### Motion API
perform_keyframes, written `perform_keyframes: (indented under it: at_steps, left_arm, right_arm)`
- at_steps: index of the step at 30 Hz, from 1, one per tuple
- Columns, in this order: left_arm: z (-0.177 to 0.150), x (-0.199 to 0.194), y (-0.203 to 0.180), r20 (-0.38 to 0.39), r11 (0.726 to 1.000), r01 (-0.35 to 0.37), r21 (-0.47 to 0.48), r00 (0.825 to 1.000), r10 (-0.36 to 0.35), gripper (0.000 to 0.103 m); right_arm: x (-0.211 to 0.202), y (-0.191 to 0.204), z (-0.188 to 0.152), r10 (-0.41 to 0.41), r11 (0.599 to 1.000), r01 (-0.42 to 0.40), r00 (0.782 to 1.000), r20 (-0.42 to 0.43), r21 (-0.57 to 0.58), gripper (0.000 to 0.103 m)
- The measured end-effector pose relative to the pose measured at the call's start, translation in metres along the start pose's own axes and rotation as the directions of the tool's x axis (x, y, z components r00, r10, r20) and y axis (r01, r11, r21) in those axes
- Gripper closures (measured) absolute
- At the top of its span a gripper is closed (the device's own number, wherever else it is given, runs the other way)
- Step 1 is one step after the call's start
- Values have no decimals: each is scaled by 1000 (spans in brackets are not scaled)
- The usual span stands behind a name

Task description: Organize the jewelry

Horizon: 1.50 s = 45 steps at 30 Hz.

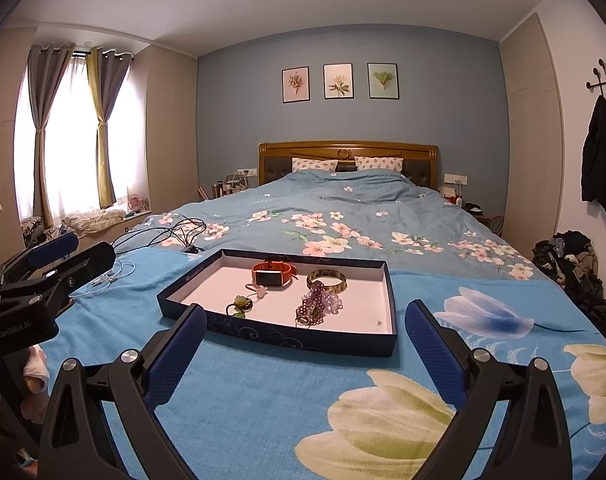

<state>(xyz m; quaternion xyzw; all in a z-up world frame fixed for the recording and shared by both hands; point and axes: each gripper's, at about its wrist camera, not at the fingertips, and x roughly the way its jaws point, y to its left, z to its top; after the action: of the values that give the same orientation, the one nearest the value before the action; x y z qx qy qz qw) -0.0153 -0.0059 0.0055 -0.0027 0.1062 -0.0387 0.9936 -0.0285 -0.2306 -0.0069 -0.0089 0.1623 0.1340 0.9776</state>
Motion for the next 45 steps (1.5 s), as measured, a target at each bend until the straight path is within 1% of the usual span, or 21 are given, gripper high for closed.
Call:
perform_keyframes:
  at_steps: [9, 22, 45]
  left_arm:
    - [0, -4, -1, 16, 999, -31, 5, 999, 31, 6]
    - [-2, -8, -5, 41, 999, -48, 25, 998, 47, 6]
    - [1, -6, -5, 47, 998, -52, 21, 998, 51, 6]
  right_arm:
    - [-4, 1, 0, -4, 1000, 4, 1000, 10, -9, 7]
    - [-4, -2, 1, -4, 1000, 5, 1000, 16, -7, 7]
    - [-6, -2, 2, -11, 1000, 12, 1000, 27, -15, 7]
